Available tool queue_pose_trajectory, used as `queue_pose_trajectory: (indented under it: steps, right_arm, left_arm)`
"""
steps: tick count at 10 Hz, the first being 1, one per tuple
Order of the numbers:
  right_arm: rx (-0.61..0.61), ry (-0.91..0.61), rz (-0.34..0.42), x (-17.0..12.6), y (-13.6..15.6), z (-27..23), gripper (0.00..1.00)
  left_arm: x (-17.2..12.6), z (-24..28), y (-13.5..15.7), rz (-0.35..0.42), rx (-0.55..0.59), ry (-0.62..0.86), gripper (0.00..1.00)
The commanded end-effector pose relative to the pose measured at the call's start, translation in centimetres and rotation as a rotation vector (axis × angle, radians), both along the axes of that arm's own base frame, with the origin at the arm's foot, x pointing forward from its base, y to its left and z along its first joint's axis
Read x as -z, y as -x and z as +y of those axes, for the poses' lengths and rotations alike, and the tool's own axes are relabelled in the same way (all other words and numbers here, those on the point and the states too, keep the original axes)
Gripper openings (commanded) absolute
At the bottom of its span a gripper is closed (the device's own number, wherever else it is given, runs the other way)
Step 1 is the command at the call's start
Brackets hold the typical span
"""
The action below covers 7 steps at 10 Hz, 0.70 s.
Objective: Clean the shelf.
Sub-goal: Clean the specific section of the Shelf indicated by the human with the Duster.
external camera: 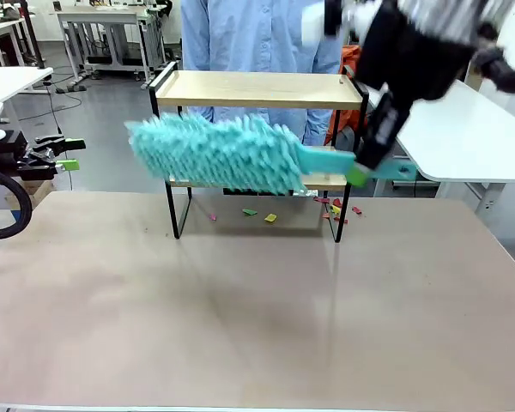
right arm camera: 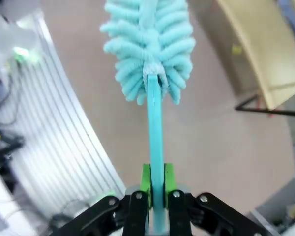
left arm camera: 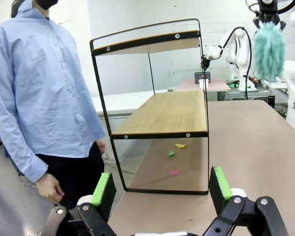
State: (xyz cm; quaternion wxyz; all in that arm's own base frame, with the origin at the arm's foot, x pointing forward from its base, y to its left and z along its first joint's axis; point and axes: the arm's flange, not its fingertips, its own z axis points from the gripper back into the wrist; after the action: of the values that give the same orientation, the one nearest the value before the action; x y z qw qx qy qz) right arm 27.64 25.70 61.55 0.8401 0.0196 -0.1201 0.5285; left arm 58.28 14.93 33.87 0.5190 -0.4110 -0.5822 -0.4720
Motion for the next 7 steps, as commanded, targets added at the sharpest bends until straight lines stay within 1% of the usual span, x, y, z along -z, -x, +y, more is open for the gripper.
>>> queue_pose_trajectory:
  steps: [1, 2, 3, 5, 6, 7]
  right_arm:
    - [-0.048, 0.164, -0.005, 2.6, -0.3, -1.4, 0.13]
    - [-0.076, 0.219, 0.027, 4.1, 0.1, -3.2, 0.13]
    - [-0.053, 0.268, 0.034, 5.1, 0.5, -5.3, 0.13]
    - [-0.053, 0.338, 0.065, 7.4, 0.5, -9.2, 0.13]
    - [-0.041, 0.337, 0.098, 8.7, 0.2, -10.6, 0.13]
    - [-0.038, 0.333, 0.114, 9.7, 0.1, -11.4, 0.13]
  left_arm:
    - [-0.3, -0.1, 0.2, -0.004, 0.003, -0.004, 1.0]
    - [-0.3, -0.1, 0.2, -0.004, 0.003, -0.004, 1.0]
    - [-0.3, -0.1, 0.2, -0.004, 0.003, -0.004, 1.0]
    - [-0.3, -0.1, 0.2, -0.004, 0.003, -0.004, 1.0]
    - [-0.3, -0.1, 0.2, -0.004, 0.003, -0.004, 1.0]
    - [-0.3, -0.1, 0.2, -0.004, 0.003, -0.004, 1.0]
